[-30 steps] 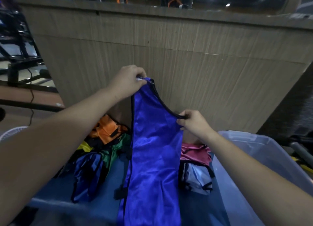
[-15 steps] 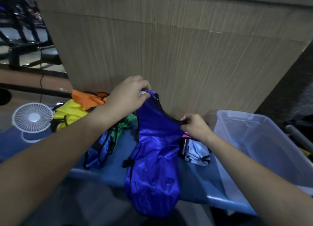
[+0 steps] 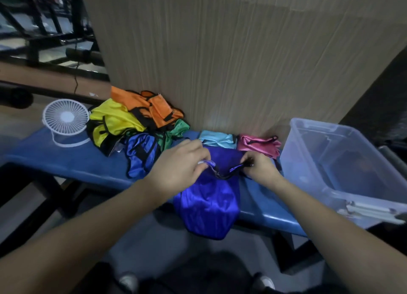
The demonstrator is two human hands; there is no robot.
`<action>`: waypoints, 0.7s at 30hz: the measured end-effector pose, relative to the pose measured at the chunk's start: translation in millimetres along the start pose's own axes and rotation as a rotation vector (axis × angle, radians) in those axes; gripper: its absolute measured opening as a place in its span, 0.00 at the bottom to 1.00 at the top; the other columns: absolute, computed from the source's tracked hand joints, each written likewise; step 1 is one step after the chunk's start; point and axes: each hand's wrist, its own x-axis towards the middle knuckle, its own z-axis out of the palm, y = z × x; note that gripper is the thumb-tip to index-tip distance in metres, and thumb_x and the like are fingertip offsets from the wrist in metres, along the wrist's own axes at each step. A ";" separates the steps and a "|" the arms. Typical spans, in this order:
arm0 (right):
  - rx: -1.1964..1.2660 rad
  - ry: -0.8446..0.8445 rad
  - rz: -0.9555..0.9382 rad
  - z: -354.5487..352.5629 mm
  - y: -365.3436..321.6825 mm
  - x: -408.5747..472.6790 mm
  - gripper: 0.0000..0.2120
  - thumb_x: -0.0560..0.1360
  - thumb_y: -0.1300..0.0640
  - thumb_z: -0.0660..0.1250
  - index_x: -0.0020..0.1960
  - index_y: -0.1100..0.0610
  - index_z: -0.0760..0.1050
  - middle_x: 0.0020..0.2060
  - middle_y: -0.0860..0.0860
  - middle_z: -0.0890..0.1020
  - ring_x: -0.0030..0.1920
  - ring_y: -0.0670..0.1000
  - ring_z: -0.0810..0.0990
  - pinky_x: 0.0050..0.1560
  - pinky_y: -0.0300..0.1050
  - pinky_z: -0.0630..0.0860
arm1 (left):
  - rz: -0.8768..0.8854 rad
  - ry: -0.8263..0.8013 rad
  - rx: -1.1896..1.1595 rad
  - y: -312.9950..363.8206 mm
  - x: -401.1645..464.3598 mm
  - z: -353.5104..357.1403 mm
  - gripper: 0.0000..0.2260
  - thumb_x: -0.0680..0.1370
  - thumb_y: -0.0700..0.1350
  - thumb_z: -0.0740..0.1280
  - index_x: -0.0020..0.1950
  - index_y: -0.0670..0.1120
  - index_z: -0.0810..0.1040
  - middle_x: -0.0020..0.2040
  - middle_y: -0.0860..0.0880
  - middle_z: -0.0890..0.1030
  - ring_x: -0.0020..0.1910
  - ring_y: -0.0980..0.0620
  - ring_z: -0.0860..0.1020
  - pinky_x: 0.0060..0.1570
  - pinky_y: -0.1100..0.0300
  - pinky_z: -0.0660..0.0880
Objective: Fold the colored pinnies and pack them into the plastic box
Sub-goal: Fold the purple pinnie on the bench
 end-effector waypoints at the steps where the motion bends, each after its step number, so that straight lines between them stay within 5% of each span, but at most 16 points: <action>1: -0.006 -0.005 -0.011 4.6 2.2 -5.4 0.18 0.67 0.72 0.68 0.36 0.48 0.73 0.34 0.48 0.80 0.39 0.52 0.78 0.44 0.46 0.74 | -0.003 -0.012 -0.003 2.7 -8.6 4.0 0.02 0.79 0.49 0.68 0.49 0.52 0.79 0.46 0.55 0.75 0.48 0.52 0.74 0.35 0.58 0.70; 6: -0.042 0.003 -0.056 27.4 12.9 -25.5 0.17 0.66 0.72 0.68 0.39 0.50 0.75 0.41 0.50 0.79 0.44 0.52 0.78 0.50 0.43 0.73 | -0.004 -0.113 0.030 13.4 -46.4 26.8 0.03 0.79 0.50 0.68 0.50 0.53 0.79 0.47 0.55 0.75 0.49 0.53 0.74 0.32 0.57 0.72; 12: -0.052 -0.012 -0.148 47.5 28.2 -40.3 0.17 0.64 0.75 0.67 0.41 0.53 0.76 0.44 0.50 0.76 0.44 0.53 0.77 0.48 0.27 0.68 | -0.013 -0.253 0.081 14.5 -80.0 59.6 0.05 0.73 0.52 0.71 0.47 0.55 0.77 0.44 0.56 0.75 0.45 0.55 0.77 0.30 0.62 0.69; 16: -0.065 -0.004 -0.226 51.4 32.9 -45.7 0.15 0.63 0.73 0.67 0.42 0.54 0.75 0.46 0.49 0.76 0.46 0.51 0.77 0.52 0.42 0.74 | -0.033 -0.329 0.088 7.4 -91.0 82.2 0.08 0.70 0.52 0.72 0.45 0.54 0.76 0.41 0.55 0.75 0.43 0.54 0.80 0.30 0.61 0.72; 21: -0.111 -0.064 -0.276 54.6 38.0 -53.9 0.15 0.63 0.70 0.68 0.43 0.53 0.75 0.47 0.48 0.75 0.49 0.50 0.76 0.53 0.47 0.76 | -0.059 -0.518 0.035 7.4 -99.5 95.1 0.08 0.77 0.52 0.65 0.55 0.55 0.77 0.53 0.53 0.76 0.57 0.52 0.77 0.48 0.56 0.73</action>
